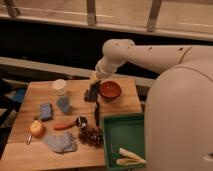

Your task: Place eraser in plastic cup

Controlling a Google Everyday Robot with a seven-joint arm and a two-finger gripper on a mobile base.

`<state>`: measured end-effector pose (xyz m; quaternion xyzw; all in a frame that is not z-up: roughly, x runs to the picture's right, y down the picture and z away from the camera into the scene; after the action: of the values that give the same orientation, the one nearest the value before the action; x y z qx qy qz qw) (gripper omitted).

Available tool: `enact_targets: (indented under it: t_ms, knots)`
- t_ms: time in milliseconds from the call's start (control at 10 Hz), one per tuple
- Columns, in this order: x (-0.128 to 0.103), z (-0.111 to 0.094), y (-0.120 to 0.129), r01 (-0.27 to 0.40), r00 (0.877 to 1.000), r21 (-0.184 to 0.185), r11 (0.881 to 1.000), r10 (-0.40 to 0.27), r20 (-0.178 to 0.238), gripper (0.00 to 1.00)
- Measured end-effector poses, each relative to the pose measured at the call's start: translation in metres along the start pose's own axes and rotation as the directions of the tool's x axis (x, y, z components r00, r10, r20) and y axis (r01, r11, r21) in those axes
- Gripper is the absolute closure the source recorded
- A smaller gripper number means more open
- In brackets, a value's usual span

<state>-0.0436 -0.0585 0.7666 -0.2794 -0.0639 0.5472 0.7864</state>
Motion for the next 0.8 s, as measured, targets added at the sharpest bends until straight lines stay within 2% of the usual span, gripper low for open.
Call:
enact_targets:
  t_ms: [100,200,300,400,600,800]
  knots:
    - [-0.011,0.006,0.013,0.021,1.0,-0.035,0.999,-0.021,0.014,1.0]
    - [-0.023,0.014,0.03,0.058,0.998,-0.11,0.992,-0.056,0.027,1.0]
    - [-0.033,0.018,0.047,0.11,0.994,-0.204,0.973,-0.104,0.038,1.0]
    - [-0.039,0.02,0.057,0.14,0.99,-0.26,0.955,-0.13,0.053,1.0]
    - [-0.046,0.02,0.067,0.174,0.984,-0.322,0.931,-0.158,0.078,1.0]
    - [-0.042,0.021,0.065,0.174,0.985,-0.316,0.933,-0.161,0.066,1.0]
